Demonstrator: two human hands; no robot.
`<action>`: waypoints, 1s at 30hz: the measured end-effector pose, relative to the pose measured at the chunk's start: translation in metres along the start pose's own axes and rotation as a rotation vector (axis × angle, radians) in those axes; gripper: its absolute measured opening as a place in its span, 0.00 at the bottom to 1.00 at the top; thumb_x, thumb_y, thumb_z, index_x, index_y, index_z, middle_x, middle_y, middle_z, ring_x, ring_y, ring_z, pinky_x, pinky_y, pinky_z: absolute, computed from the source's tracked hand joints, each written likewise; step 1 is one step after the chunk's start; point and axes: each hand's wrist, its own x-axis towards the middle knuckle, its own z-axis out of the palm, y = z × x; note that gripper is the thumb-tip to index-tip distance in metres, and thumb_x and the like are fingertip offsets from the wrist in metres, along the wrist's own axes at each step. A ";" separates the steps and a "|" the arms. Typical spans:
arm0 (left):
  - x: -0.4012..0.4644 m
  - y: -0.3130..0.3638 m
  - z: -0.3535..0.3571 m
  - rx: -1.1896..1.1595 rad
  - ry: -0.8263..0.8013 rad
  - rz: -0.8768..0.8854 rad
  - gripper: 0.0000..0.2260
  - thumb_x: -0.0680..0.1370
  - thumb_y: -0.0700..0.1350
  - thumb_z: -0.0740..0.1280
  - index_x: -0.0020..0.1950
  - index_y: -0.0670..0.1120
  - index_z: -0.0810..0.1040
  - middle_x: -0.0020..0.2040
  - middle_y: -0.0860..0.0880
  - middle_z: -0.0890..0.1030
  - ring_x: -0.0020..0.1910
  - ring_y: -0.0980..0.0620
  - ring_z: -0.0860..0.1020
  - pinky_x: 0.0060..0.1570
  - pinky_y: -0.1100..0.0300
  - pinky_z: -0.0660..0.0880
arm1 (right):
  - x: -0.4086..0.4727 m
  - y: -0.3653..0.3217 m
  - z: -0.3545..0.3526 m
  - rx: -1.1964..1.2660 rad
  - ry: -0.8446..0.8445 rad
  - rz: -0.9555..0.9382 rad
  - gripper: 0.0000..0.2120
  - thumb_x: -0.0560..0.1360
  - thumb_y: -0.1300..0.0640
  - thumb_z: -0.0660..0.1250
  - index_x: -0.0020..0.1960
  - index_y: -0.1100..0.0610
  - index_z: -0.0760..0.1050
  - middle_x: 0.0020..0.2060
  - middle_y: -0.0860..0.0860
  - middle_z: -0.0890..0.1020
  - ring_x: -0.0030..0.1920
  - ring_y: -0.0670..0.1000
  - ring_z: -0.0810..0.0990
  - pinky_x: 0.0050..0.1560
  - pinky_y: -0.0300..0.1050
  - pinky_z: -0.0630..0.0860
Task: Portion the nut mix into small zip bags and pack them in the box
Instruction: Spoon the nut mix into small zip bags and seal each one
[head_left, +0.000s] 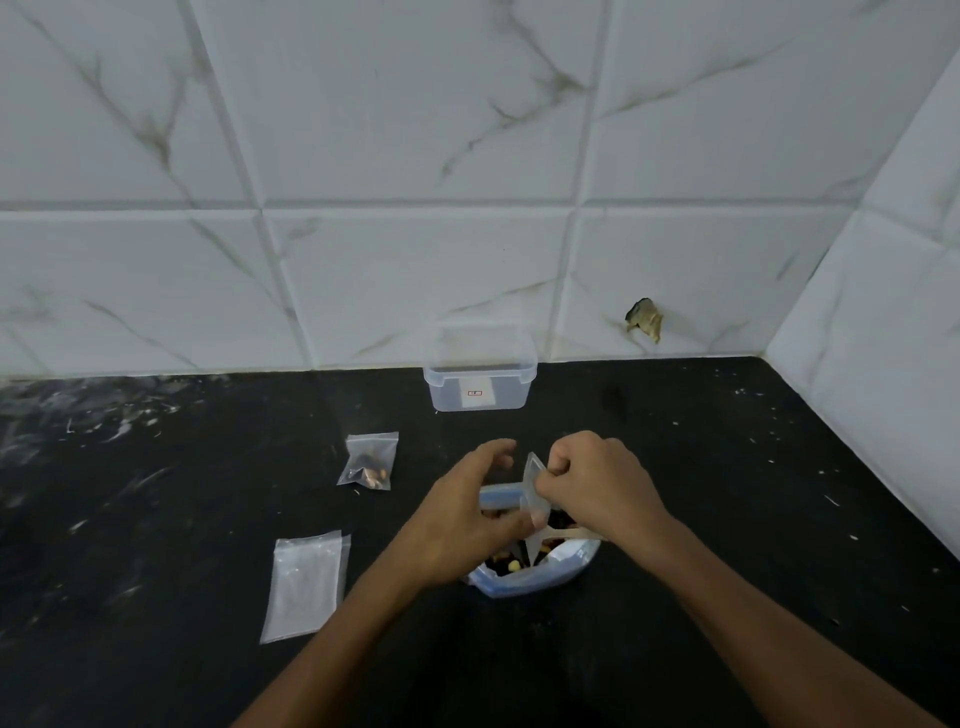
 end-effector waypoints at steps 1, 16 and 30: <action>0.001 -0.002 0.003 0.016 -0.033 0.021 0.42 0.70 0.56 0.75 0.79 0.55 0.56 0.74 0.58 0.65 0.72 0.59 0.65 0.64 0.66 0.67 | 0.001 0.000 -0.001 0.007 -0.005 -0.002 0.09 0.74 0.54 0.67 0.35 0.52 0.74 0.31 0.52 0.79 0.33 0.50 0.80 0.39 0.47 0.78; 0.011 -0.018 0.021 -0.096 0.158 0.159 0.26 0.68 0.47 0.79 0.57 0.64 0.68 0.56 0.62 0.76 0.58 0.67 0.74 0.52 0.75 0.71 | 0.009 0.003 -0.005 0.019 -0.049 -0.051 0.11 0.76 0.51 0.67 0.36 0.53 0.76 0.32 0.50 0.80 0.32 0.45 0.77 0.36 0.42 0.74; -0.004 -0.047 0.013 -0.403 0.166 0.065 0.29 0.66 0.56 0.76 0.63 0.58 0.68 0.57 0.62 0.76 0.60 0.58 0.76 0.55 0.56 0.78 | 0.019 0.066 0.049 -0.634 -0.270 -0.106 0.16 0.78 0.54 0.65 0.65 0.55 0.72 0.58 0.53 0.74 0.55 0.51 0.76 0.55 0.45 0.75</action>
